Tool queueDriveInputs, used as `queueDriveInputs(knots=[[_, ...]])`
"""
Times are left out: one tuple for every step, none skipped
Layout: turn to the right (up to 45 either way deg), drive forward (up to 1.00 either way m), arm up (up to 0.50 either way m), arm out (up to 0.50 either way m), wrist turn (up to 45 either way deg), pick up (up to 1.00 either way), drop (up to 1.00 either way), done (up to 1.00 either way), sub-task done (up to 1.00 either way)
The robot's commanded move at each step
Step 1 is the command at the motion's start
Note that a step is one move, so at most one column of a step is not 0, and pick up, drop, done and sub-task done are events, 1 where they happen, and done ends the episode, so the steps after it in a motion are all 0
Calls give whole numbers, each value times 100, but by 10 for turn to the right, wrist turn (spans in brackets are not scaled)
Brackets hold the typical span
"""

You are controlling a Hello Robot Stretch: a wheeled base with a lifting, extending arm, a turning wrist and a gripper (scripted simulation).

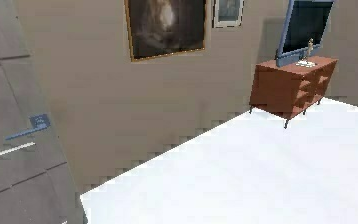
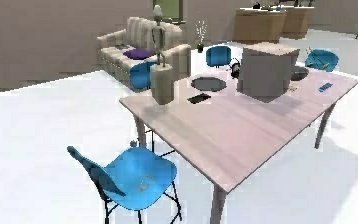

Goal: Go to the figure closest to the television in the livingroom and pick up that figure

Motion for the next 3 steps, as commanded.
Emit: queueDriveInputs(knots=[[0,75,0,0,0,0,0,0,0],[450,0,0,0,0,0,0,0,0],[30,0,0,0,0,0,0,0,0]])
